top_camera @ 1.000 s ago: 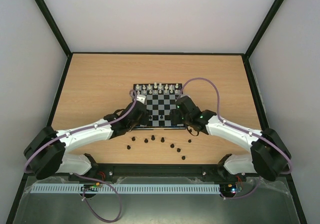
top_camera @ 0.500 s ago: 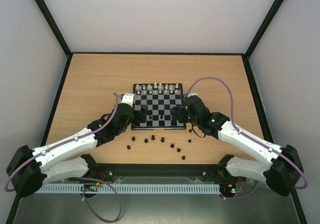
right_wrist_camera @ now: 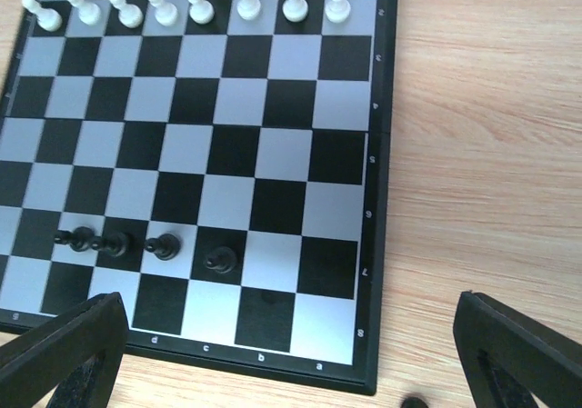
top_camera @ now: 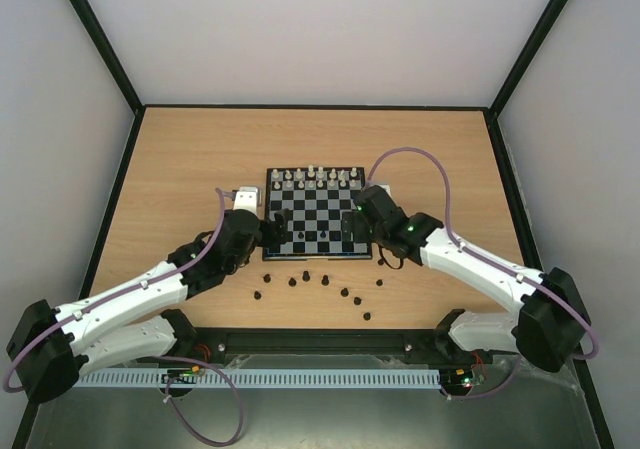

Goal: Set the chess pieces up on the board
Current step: Pick up the chess piece at the center of the board.

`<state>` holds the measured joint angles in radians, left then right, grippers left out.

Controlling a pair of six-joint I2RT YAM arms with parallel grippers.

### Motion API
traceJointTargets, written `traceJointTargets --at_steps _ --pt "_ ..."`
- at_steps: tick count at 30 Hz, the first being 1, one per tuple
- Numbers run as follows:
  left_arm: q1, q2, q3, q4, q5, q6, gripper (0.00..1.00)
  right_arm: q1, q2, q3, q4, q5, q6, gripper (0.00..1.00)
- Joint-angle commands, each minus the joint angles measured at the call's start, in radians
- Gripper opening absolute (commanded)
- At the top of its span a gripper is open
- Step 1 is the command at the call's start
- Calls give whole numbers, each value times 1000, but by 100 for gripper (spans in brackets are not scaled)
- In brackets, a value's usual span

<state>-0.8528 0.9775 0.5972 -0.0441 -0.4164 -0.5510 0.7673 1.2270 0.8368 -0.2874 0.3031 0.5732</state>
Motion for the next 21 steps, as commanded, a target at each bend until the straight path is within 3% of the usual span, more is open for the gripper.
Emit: traceJointTargets --at_steps 1,9,14,21 --pt "-3 -10 -14 -8 -22 -23 99 6 7 53 -124 42 43 99" --pt "-3 -44 -20 -11 23 -33 99 5 -192 -70 -156 -12 118 99" --pt "-2 -18 -15 -8 21 -38 99 6 -177 -12 -243 -29 121 96" --pt "-3 37 10 -15 43 -32 99 6 -157 -6 -216 -53 120 94"
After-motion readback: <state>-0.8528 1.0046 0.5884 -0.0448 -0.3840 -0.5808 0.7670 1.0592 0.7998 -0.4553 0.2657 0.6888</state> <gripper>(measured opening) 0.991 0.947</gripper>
